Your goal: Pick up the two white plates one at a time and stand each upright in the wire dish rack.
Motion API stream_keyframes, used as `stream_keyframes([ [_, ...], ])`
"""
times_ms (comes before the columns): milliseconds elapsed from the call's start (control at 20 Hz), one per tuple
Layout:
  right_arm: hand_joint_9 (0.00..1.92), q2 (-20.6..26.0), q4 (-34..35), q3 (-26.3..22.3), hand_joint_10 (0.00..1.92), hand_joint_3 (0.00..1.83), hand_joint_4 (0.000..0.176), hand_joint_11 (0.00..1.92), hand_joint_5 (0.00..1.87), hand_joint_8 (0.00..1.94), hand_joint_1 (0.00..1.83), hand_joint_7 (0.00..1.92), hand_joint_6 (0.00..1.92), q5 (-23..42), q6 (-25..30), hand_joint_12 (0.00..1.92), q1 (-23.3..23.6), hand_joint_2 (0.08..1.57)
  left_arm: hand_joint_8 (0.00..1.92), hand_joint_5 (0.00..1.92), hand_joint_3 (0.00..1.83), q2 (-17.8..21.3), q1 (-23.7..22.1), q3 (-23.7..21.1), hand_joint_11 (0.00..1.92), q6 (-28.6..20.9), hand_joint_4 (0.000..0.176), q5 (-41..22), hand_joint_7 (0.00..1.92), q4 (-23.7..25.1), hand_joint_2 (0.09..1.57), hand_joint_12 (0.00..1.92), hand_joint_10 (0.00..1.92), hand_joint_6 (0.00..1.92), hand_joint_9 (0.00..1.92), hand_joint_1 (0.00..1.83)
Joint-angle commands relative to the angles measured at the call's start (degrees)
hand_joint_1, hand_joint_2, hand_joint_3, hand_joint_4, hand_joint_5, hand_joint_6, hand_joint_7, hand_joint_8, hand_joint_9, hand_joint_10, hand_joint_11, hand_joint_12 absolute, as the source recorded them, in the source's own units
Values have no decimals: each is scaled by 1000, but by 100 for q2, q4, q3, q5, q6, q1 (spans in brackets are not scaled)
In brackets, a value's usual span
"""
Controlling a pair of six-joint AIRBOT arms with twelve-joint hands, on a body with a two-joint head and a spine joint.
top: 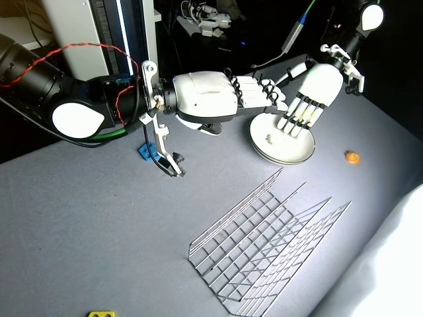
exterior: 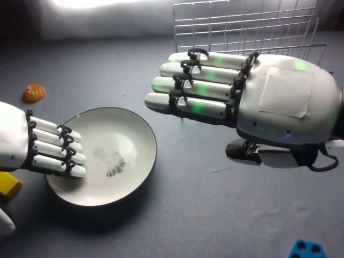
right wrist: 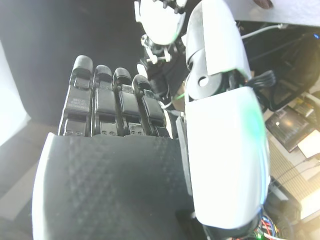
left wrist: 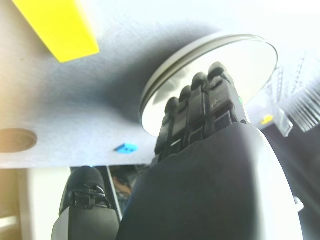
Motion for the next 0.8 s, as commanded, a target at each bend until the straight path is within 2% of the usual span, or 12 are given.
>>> stream_keyframes([
  [0, 0, 1, 114, 1, 0, 1, 0, 0, 0, 0, 1300, 0, 0, 592, -11, 169, 98, 1028, 0, 0, 36, -8, -15, 41, 0, -5, 0, -137, 0, -277, 1032, 0, 0, 0, 0, 0],
  [50, 0, 1, 114, 5, 0, 2, 0, 0, 0, 0, 1324, 0, 0, 591, -11, 94, 98, 1031, 0, 0, 35, -20, -2, 42, 0, -5, 0, -122, 0, -264, 1031, 0, 0, 0, 0, 0],
  [100, 0, 1, 110, 11, 0, 2, 0, 0, 0, 0, 1282, 0, 0, 590, -11, 126, 98, 1038, 0, 0, 38, -31, 15, 36, 0, -5, 0, -100, 0, -250, 1038, 0, 0, 0, 0, 0],
  [200, 0, 1, 101, 24, 0, 1, 0, 0, 0, 0, 1309, 0, 0, 587, -11, 80, 98, 1037, 0, 0, 36, -54, 57, 9, 0, -5, 0, -49, 0, -162, 1039, 0, 0, 0, 0, 0],
  [450, 0, -28, 72, 54, 0, 0, 0, 0, 0, 0, 1321, 0, 0, 568, -247, 179, 91, 1022, 0, 0, 33, -110, 131, -22, 0, 3, 0, 55, 0, -54, 1045, 0, 0, 0, 0, 0],
  [500, 0, -41, 61, 73, 0, 0, 0, 0, 0, 0, 1355, 0, 0, 568, -247, 125, 91, 1020, 0, 0, 31, -122, 142, -36, 0, 4, 0, 78, 0, -8, 1042, 0, 0, 0, 0, 0],
  [650, 0, -64, -151, 80, 0, 1, 0, 0, 0, 0, 1308, 0, 0, 496, -267, 155, 87, 1022, 0, 0, 28, -160, 190, -103, 0, 58, 0, 177, 0, 12, 1038, 0, 0, 0, 0, 0],
  [700, 0, -79, -184, 80, 0, 4, 0, 0, 0, 0, 1289, 0, 0, 442, -309, 86, 86, 1031, 0, 0, 30, -193, 196, -126, 0, 71, 0, 217, 0, 12, 1045, 0, 0, 0, 0, 0],
  [750, 0, -105, -184, 86, 0, 2, 0, 0, 0, 0, 1299, 0, 0, 400, -322, 170, 92, 1023, 0, 0, 30, -239, 197, -164, 0, 72, 0, 285, 0, 9, 1046, 0, 0, 0, 0, 0],
])
